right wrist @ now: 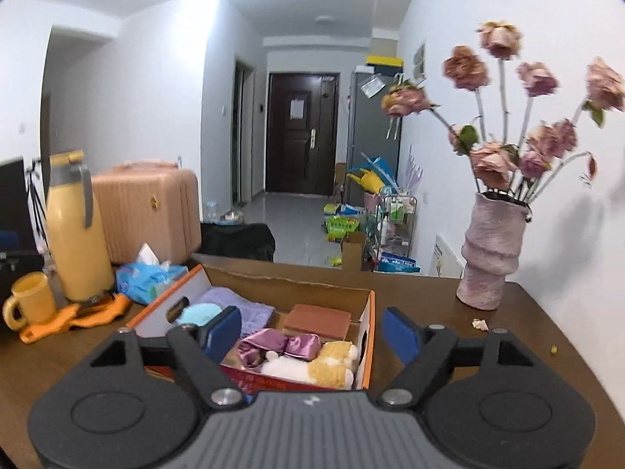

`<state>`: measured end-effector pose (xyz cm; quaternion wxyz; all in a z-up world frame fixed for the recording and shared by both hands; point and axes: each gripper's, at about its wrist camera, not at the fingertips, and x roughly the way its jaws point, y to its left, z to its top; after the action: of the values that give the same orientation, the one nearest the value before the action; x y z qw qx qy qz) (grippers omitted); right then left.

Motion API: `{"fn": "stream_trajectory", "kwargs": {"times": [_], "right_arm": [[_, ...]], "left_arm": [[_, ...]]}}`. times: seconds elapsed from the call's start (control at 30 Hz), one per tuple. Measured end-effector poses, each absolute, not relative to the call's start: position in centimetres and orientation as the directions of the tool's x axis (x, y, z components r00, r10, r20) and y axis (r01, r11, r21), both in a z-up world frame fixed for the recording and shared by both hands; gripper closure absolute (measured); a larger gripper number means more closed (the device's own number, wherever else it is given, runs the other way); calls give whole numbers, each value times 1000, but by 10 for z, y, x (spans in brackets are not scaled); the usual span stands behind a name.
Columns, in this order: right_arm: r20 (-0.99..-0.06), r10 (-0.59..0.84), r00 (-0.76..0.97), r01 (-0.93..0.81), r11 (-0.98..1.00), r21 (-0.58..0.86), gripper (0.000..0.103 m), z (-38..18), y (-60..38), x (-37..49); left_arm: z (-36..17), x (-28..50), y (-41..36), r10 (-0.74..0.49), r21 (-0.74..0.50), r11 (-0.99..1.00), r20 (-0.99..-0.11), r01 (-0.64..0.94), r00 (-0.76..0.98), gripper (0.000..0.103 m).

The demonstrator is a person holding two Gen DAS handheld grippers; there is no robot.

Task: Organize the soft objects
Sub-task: 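Move both grippers back toward the snack bar and tape roll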

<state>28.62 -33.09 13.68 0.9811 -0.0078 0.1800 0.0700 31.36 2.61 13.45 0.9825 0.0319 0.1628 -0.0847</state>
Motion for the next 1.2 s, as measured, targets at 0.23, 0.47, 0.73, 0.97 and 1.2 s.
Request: {"fn": "stream_trajectory", "kwargs": {"times": [0.23,0.47,0.73,0.97,1.2], "right_arm": [[-252,154,955,-147,988,48,20,132,-321,204],[-245,271,931,-246,961,128,18,66,-298,90],[-394,363,844,-295,929,223,19,-5,-258,30],[-418,372,828,-298,926,234,20,-16,-228,57],[-498,427,755,-271,894,356,46,-35,-193,138]], "left_arm": [[119,223,40,-177,-19,984,-274,179,945,0],[60,103,49,-259,-110,965,-232,239,938,0],[24,86,42,-276,-137,960,-352,242,894,0],[-1,102,46,-256,-161,965,-407,206,877,0],[-16,139,66,-190,-173,977,-469,121,862,0]]}}
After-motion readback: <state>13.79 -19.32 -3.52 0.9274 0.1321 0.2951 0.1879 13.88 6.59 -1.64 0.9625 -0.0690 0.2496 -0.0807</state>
